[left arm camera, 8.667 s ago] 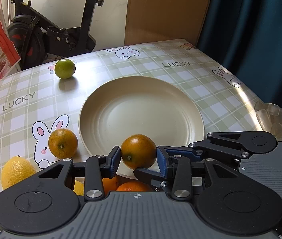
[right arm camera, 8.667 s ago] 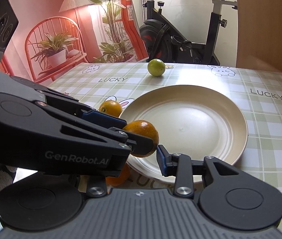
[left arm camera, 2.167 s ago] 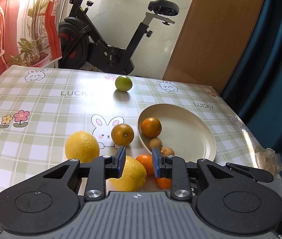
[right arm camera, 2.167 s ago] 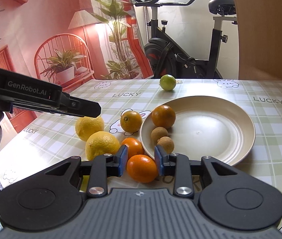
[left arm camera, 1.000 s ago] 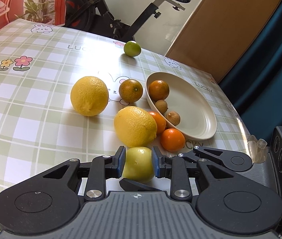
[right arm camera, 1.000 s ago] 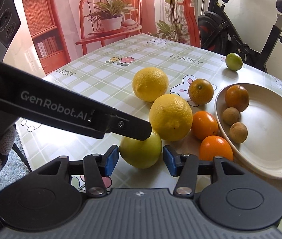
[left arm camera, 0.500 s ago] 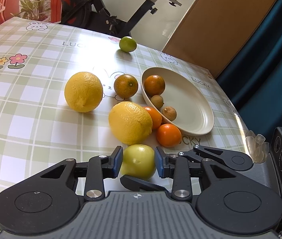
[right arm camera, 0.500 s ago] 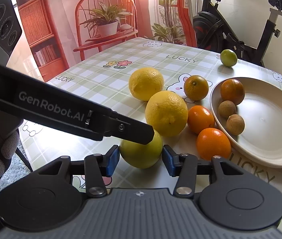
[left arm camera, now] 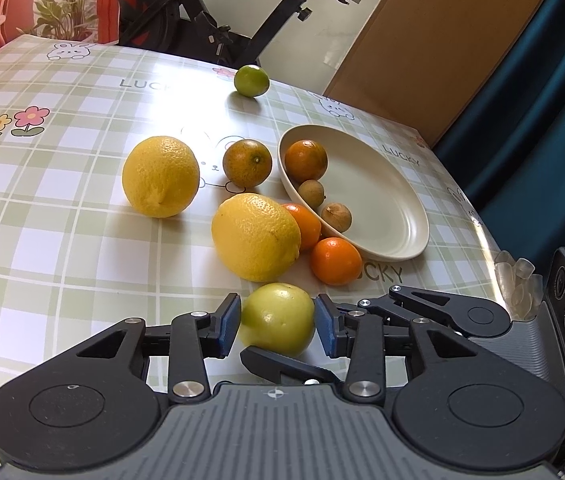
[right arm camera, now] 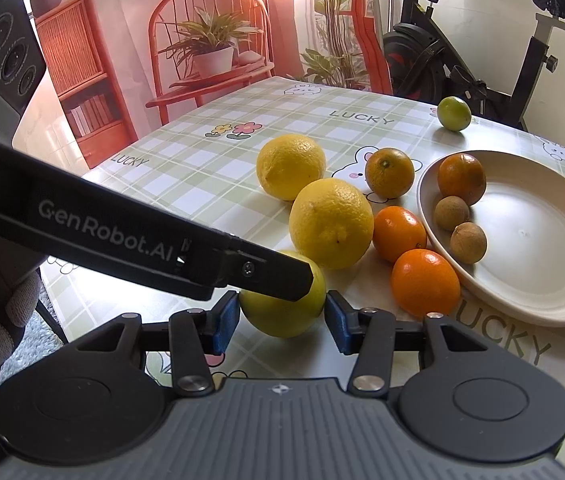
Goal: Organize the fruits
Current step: 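Close both tools around the pale green fruit from opposite sides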
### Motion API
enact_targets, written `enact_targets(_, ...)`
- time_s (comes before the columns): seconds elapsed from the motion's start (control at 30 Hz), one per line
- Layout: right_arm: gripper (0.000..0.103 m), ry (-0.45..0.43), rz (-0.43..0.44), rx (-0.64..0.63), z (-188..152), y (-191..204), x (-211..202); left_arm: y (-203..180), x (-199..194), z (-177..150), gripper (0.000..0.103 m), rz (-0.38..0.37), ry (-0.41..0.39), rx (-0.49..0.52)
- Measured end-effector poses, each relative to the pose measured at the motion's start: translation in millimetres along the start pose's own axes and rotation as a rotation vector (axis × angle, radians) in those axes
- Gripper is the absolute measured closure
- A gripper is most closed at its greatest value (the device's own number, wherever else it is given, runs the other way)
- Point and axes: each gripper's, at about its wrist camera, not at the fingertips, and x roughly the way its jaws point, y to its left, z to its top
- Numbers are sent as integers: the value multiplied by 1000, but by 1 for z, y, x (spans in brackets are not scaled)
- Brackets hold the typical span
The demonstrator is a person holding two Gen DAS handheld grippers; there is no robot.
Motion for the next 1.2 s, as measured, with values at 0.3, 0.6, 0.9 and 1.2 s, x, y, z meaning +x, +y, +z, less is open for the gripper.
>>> enact_targets(0.3,53,0,0,0,0,0,0,0,4,-2,54,1,16,-3)
enact_targets(0.6,53,4,-1,4,-2,-1,0,-2,5,-3,53,0,28,10)
enact_targets(0.9,53,31,-6,11,-4,0,4,-3,4,-4,55,0,26,27)
enact_targets(1.2,54,19,-5,11,-5,1,2,-6,3,-4,55,3,23,42)
